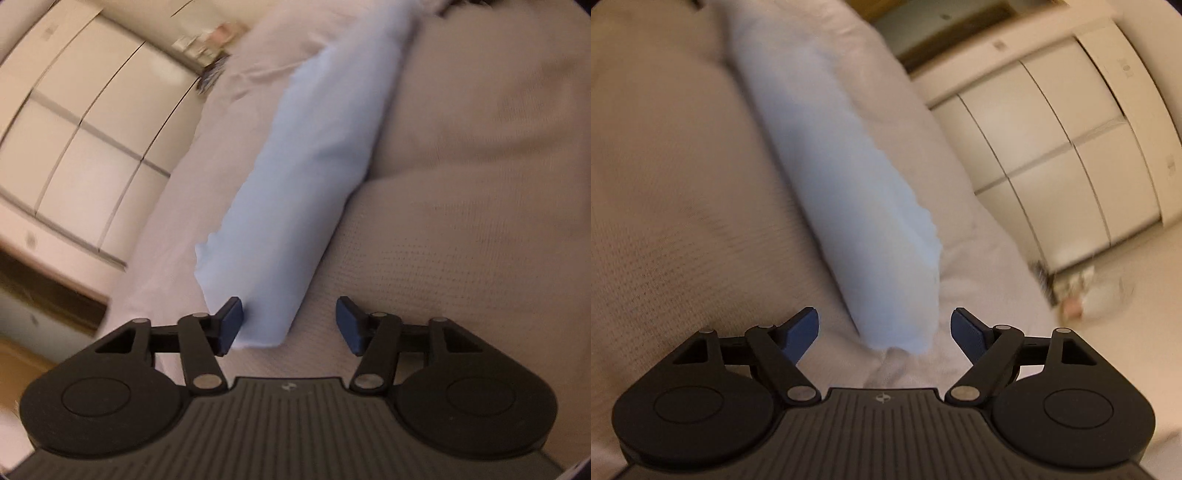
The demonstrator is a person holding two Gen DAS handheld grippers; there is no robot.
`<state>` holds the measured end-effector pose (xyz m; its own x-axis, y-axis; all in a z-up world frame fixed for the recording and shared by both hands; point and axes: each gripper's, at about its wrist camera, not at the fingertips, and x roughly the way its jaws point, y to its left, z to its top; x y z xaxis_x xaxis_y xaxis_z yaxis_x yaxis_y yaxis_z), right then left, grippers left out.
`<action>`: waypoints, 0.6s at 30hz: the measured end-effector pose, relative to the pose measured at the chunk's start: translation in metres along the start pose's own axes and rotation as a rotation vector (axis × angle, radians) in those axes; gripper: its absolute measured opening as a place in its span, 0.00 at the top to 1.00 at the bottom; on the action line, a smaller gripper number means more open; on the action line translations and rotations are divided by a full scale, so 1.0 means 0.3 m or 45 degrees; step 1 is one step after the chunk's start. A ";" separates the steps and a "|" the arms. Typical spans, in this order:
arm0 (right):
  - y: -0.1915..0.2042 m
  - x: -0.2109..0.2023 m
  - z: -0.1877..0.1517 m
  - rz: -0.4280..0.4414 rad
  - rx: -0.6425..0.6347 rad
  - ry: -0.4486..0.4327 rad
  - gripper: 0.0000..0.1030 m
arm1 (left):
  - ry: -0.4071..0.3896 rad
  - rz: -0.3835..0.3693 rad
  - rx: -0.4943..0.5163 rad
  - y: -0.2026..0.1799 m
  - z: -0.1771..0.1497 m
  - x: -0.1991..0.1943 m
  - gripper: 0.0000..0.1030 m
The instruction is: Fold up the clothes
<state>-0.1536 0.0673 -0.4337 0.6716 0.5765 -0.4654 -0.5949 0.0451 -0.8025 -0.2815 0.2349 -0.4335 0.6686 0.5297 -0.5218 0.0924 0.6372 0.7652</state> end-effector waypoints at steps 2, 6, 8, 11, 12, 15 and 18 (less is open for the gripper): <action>0.030 0.040 0.011 -0.036 -0.086 -0.014 0.28 | 0.015 0.036 0.105 -0.019 0.011 0.057 0.82; 0.065 0.164 0.011 -0.059 -0.275 0.030 0.69 | 0.001 0.048 0.242 -0.026 -0.013 0.159 0.85; 0.081 0.201 0.009 -0.068 -0.353 0.042 0.77 | -0.010 0.041 0.261 -0.010 -0.022 0.154 0.86; 0.073 0.171 0.028 -0.081 -0.345 0.055 0.84 | -0.029 0.052 0.236 0.027 -0.035 0.069 0.88; 0.060 0.151 0.038 -0.078 -0.324 0.054 0.84 | -0.033 0.063 0.228 0.039 -0.045 0.035 0.88; 0.039 0.044 0.064 -0.059 -0.273 0.024 0.85 | -0.044 0.047 0.183 0.063 -0.061 -0.086 0.88; 0.057 -0.095 0.075 -0.032 -0.223 0.012 0.85 | -0.064 0.014 0.146 0.040 -0.081 -0.241 0.88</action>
<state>-0.1927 0.0699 -0.4257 0.6898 0.5692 -0.4474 -0.4925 -0.0841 -0.8663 -0.3467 0.2178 -0.3958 0.7059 0.5059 -0.4958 0.1667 0.5616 0.8104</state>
